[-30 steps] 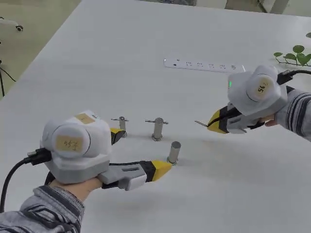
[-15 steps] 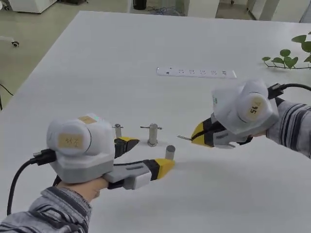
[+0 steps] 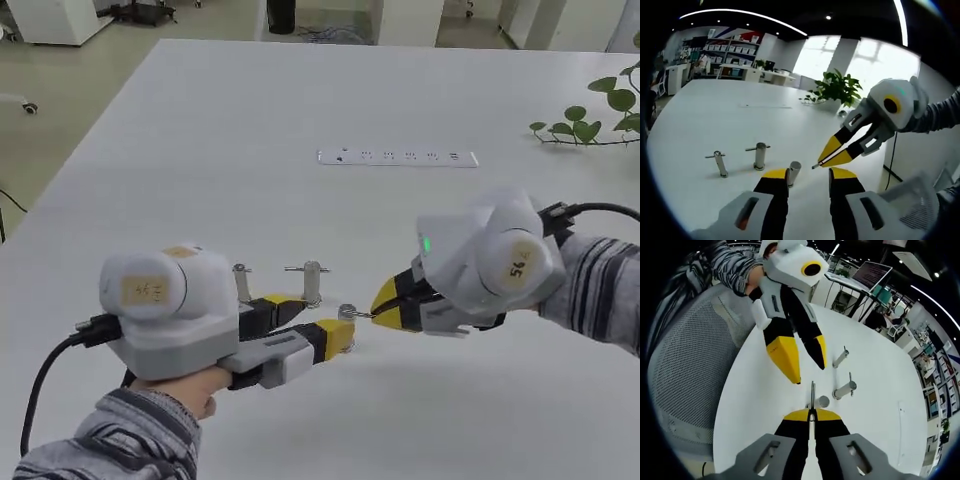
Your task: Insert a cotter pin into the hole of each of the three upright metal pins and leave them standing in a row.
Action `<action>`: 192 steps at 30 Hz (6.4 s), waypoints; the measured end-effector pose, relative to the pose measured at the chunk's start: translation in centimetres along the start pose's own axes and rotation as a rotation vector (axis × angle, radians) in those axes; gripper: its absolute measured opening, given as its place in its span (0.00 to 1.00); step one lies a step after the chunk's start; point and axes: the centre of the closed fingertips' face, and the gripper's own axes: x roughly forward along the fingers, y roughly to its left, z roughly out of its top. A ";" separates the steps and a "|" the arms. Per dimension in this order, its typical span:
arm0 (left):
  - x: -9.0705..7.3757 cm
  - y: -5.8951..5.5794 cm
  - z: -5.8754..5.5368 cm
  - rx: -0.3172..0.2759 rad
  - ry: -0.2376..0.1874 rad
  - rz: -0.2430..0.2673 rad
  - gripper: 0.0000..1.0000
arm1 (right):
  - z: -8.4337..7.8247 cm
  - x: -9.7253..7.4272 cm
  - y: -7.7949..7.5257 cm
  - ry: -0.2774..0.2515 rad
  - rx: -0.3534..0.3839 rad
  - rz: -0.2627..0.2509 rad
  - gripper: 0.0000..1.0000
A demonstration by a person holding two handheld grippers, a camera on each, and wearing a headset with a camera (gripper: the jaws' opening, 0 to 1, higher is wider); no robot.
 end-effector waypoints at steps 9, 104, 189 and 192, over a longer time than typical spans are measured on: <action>0.3 -0.9 0.0 -0.049 -0.005 -0.033 0.13 | 1.0 -0.2 0.5 -0.030 -0.024 -0.009 0.00; 3.2 1.5 -0.9 0.368 -0.011 0.096 0.21 | -4.7 0.5 -1.3 0.048 0.082 -0.015 0.00; 6.9 3.6 -4.8 0.228 0.043 0.230 0.09 | -3.3 2.1 -0.7 -0.051 0.177 0.090 0.00; 6.9 3.6 -4.8 0.230 0.043 0.233 0.09 | -3.6 2.2 -0.9 -0.025 0.157 0.083 0.00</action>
